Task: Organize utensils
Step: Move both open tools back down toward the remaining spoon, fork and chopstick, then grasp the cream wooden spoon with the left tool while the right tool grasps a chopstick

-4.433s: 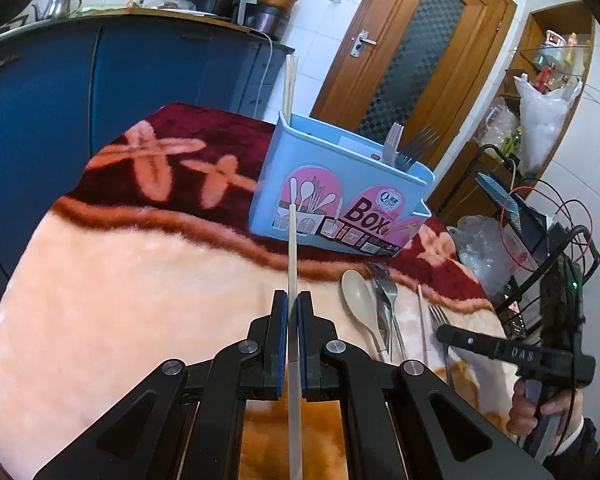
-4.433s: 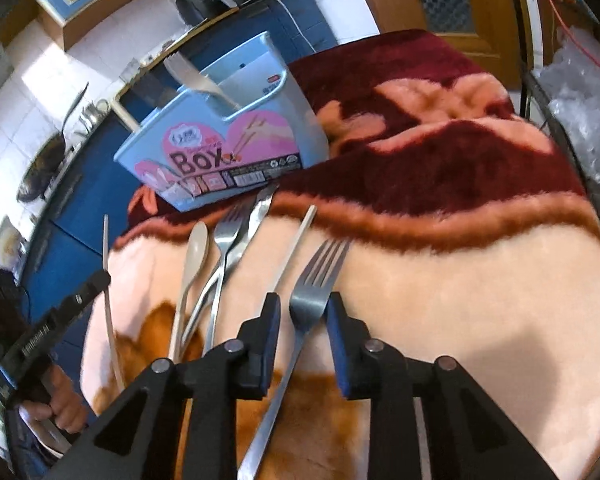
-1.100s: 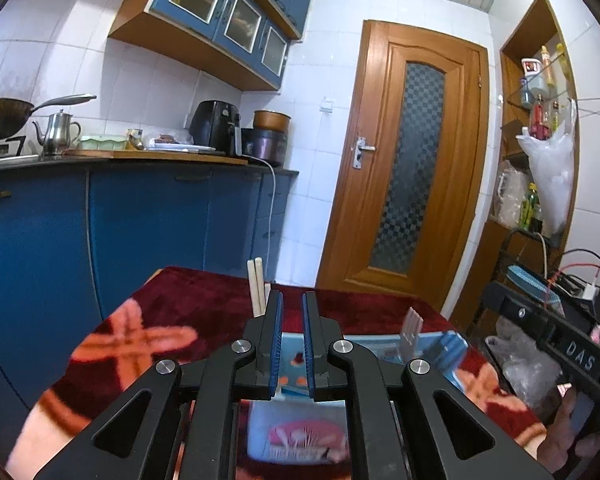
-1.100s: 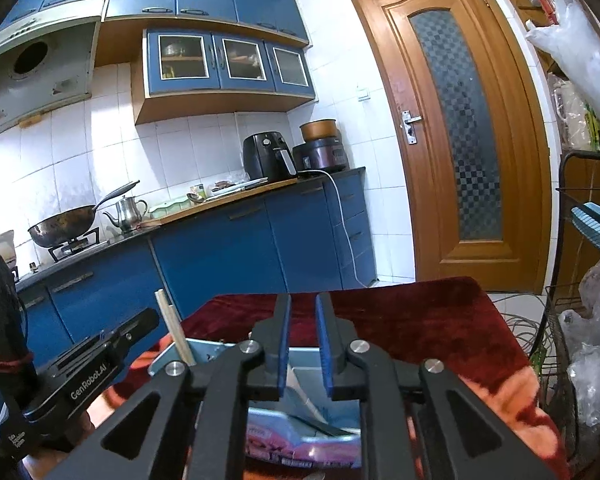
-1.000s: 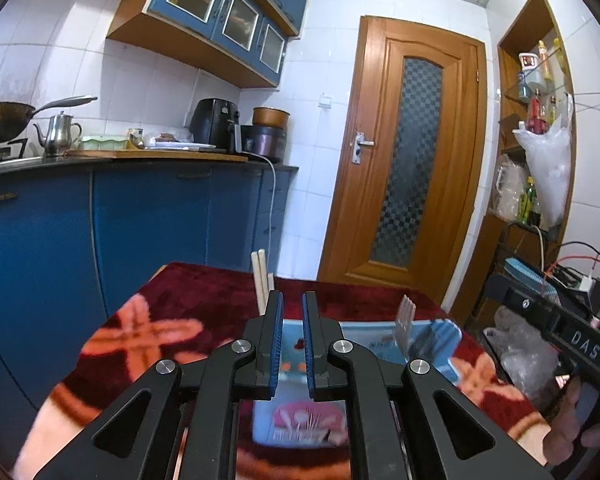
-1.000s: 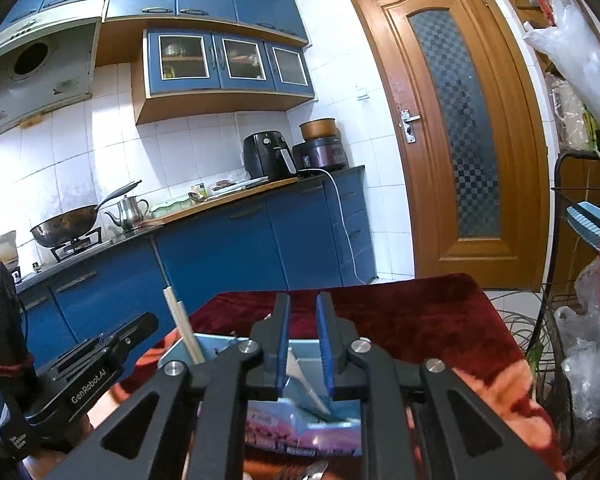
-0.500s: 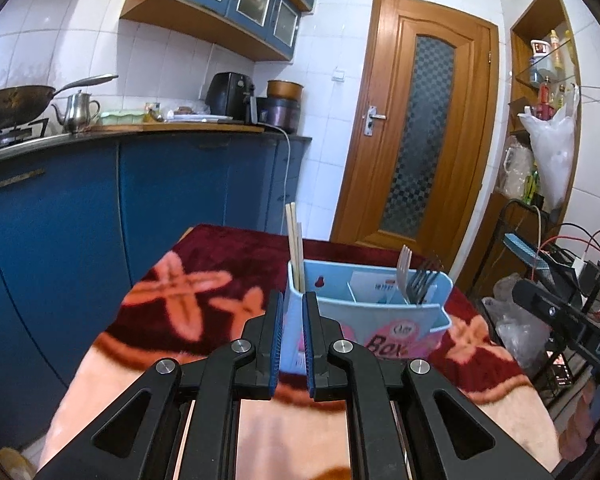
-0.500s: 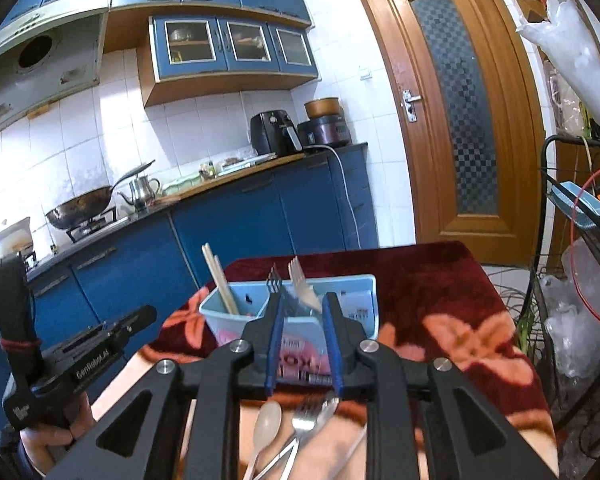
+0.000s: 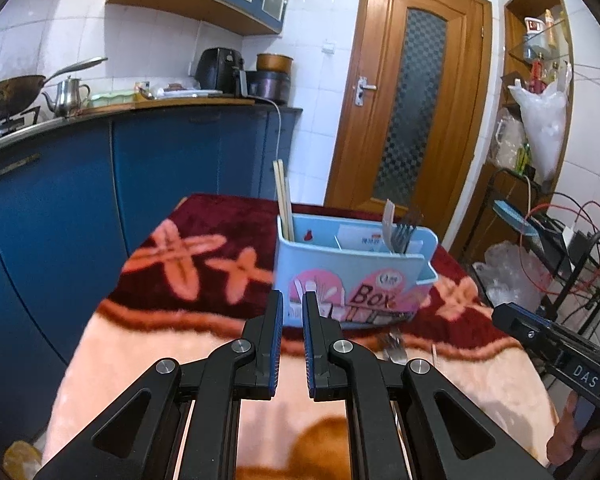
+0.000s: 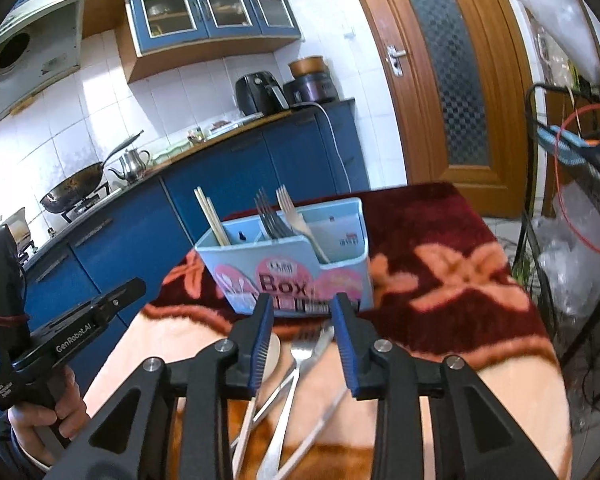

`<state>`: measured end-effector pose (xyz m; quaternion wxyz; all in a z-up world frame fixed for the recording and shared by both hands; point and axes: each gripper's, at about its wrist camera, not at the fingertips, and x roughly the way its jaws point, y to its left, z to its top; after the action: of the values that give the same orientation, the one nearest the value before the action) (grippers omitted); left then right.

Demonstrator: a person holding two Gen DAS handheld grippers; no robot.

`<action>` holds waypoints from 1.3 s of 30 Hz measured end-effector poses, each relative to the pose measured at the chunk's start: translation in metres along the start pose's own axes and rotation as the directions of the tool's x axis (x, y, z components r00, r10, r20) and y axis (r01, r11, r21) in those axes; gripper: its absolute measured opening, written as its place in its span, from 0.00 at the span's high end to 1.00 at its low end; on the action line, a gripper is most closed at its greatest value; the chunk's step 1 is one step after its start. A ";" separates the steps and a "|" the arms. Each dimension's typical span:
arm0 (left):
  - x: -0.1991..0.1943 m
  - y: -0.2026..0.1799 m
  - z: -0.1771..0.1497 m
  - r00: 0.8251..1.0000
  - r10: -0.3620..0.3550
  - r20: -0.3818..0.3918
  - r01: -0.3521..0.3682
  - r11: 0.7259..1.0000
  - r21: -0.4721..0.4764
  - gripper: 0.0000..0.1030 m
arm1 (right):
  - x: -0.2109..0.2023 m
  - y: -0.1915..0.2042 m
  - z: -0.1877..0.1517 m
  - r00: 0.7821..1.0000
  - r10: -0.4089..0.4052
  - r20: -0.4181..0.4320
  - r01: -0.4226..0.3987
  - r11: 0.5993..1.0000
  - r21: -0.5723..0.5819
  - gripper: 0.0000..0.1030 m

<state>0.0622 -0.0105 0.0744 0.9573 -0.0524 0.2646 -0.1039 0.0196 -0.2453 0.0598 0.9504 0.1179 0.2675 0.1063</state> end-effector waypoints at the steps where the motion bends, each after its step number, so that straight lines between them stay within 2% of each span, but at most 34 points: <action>1: 0.001 -0.001 -0.002 1.000 -0.003 -0.009 0.003 1.000 0.000 0.91 | 0.001 -0.001 -0.002 1.000 -0.003 -0.009 0.003 1.000 0.001 0.66; 10: 0.020 -0.009 -0.017 0.994 -0.028 -0.105 0.028 1.000 0.001 0.91 | 0.013 -0.014 -0.017 0.996 -0.016 -0.083 0.018 0.999 0.027 0.64; 18: 0.040 -0.020 -0.028 0.980 -0.061 -0.187 0.061 0.998 -0.006 0.91 | 0.020 -0.027 -0.027 0.991 -0.024 -0.128 0.031 0.998 0.055 0.63; 27: 0.064 -0.034 -0.040 0.950 -0.137 -0.281 0.130 0.990 -0.045 0.91 | 0.023 -0.040 -0.037 0.988 -0.012 -0.157 0.027 0.996 0.089 0.62; 29: 0.067 -0.037 -0.043 0.944 -0.148 -0.295 0.139 0.989 -0.051 0.88 | 0.024 -0.042 -0.039 0.987 -0.013 -0.161 0.028 0.996 0.091 0.62; 39: 0.090 -0.049 -0.052 0.915 -0.158 -0.372 0.151 0.987 -0.046 0.87 | 0.027 -0.050 -0.043 0.985 -0.002 -0.172 0.022 0.994 0.109 0.61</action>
<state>0.1018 -0.0809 -0.0071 0.8776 -0.0602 0.4380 -0.1851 0.0261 -0.2781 -0.0028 0.9164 0.1592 0.3547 0.0954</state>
